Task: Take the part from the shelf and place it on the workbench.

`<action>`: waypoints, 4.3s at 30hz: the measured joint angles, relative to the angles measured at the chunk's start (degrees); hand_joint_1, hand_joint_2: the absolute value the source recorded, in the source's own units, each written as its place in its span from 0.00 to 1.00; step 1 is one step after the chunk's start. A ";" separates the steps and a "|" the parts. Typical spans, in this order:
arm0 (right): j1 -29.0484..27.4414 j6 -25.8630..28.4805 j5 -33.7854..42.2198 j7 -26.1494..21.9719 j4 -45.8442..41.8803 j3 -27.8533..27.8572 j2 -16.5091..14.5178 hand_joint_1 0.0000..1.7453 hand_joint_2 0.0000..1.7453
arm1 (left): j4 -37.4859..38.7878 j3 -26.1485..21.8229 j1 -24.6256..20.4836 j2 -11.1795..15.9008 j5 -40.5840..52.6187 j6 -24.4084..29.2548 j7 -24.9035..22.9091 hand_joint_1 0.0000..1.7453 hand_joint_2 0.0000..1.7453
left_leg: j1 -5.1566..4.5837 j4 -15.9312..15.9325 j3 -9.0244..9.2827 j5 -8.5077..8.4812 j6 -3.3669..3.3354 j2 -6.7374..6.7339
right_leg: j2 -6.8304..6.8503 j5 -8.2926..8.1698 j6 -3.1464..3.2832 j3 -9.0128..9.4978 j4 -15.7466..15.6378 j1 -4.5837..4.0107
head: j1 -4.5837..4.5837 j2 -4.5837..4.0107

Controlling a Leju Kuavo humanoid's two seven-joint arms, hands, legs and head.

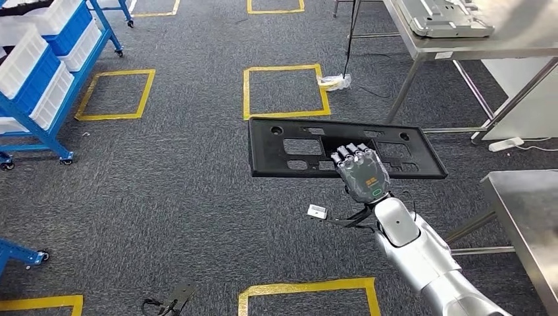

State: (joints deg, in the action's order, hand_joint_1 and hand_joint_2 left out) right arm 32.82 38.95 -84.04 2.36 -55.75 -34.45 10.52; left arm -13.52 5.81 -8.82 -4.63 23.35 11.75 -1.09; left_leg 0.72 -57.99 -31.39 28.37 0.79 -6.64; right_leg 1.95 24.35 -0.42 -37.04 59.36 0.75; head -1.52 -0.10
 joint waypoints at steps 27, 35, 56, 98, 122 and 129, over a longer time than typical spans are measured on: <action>2.25 -0.51 -5.56 6.20 2.38 -0.14 2.17 1.00 1.00 | -0.03 -0.01 -0.07 -0.38 0.80 -0.19 -0.19 0.00 1.00 | -0.14 -0.06 -1.35 -1.20 -1.71 1.38 | 1.62 -0.07 -1.42 -0.40 0.65 0.30 | -0.15 -0.01; 3.46 -0.71 -5.61 7.04 3.11 -0.54 3.67 1.00 1.00 | -0.03 -0.02 -0.07 -0.73 0.80 -0.20 -0.09 0.00 1.00 | 0.31 -12.12 -5.92 6.03 -0.14 5.73 | -2.74 0.00 1.45 0.23 -0.11 0.05 | -0.08 0.00; 3.39 -1.26 -5.63 8.30 4.48 -1.09 4.58 1.00 1.00 | -0.03 -0.05 0.27 -1.12 0.80 -0.02 0.02 0.00 1.00 | 0.03 0.43 -1.21 -2.03 -2.59 1.85 | 0.91 0.61 -2.15 -2.06 4.09 0.52 | -0.58 0.00; 0.42 -1.91 -5.64 12.03 4.95 -1.07 6.38 1.00 1.00 | 0.00 -0.88 2.09 -1.47 0.81 0.69 -0.28 0.00 1.00 | 0.05 -16.52 -7.90 6.98 -0.30 6.19 | -2.62 -0.10 1.33 0.58 -0.39 0.13 | -0.78 -0.01; 2.20 -1.57 -5.64 11.13 5.04 -3.19 5.92 1.00 1.00 | 0.01 -2.48 1.56 -1.90 -0.36 2.01 -4.68 0.00 1.00 | -0.78 -0.68 -2.68 -2.59 -2.25 7.58 | -4.28 -0.49 -0.04 0.63 -0.79 -0.34 | -0.86 -0.01; 2.97 -1.54 -5.64 9.98 5.02 -3.89 5.54 1.00 1.00 | 0.01 -2.51 1.33 -2.15 -0.21 1.69 -4.55 0.00 1.00 | -0.23 2.44 -1.03 -4.27 -3.90 6.79 | -3.12 2.23 -1.41 -1.08 3.06 -0.11 | -0.90 0.00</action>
State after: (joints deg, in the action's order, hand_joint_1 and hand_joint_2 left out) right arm 35.79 37.41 -89.68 12.34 -50.72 -38.34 16.05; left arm -13.51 3.30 -7.50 -6.78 23.14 13.44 -5.64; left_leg 0.49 -55.55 -32.43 24.11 -3.11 0.15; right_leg -1.18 26.58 -1.83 -38.12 62.42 0.64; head -2.42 -0.10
